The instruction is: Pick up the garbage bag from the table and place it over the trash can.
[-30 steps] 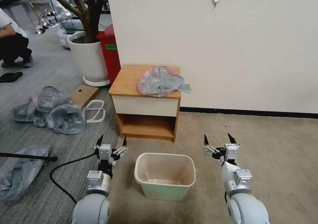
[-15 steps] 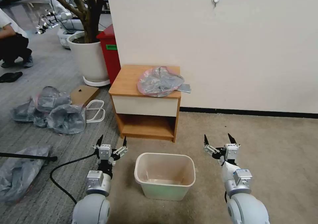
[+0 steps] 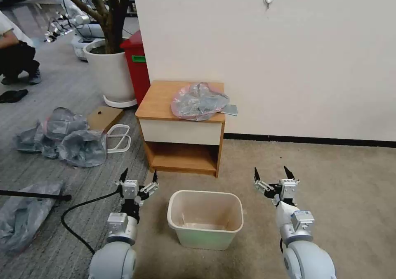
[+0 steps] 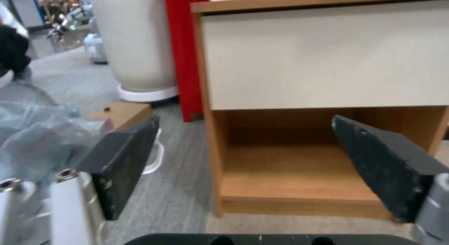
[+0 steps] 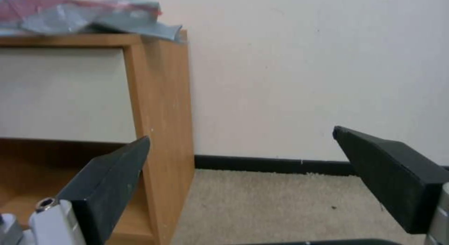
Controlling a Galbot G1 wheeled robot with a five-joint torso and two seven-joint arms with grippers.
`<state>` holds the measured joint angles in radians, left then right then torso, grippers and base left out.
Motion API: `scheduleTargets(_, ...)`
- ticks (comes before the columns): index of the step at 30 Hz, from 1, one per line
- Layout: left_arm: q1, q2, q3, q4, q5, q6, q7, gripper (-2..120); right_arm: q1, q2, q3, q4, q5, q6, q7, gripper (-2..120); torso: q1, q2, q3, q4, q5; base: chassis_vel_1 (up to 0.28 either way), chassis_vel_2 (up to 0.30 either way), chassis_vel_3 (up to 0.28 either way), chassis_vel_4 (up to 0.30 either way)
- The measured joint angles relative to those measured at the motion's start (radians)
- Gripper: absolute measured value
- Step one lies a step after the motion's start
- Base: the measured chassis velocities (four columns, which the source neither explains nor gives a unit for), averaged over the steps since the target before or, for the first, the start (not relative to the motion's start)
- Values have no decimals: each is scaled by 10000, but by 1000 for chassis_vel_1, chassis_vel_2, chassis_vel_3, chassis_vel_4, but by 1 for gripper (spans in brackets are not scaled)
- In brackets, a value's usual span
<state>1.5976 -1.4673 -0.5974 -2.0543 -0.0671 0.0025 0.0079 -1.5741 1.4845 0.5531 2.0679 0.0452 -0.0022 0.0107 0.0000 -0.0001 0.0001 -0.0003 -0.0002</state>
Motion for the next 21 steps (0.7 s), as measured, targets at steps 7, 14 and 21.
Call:
scheduleTargets(7, 1410, 1019, -1456, -1650, -2239, 41, 448, 93, -441, -550, -212, 1571, 1521, -120, 194, 100, 0, 1, -2, 5, 16, 0, 0, 0, 0)
scheduleTargets(14, 1515, 1045, -1527, -1566, -2528, -51, 663, 97, -203, -616, -474, 1233, 1645, -115, 117, 100, 0, 1, -1, 4, 0, 0, 0, 0, 0)
scheduleTargets(21, 1370, 985, -1477, -1402, -2506, -195, 730, 99, 116, -744, -627, 952, 1834, -117, 107, 100, 0, 1, -1, 3, 1, 0, 0, 0, 0)
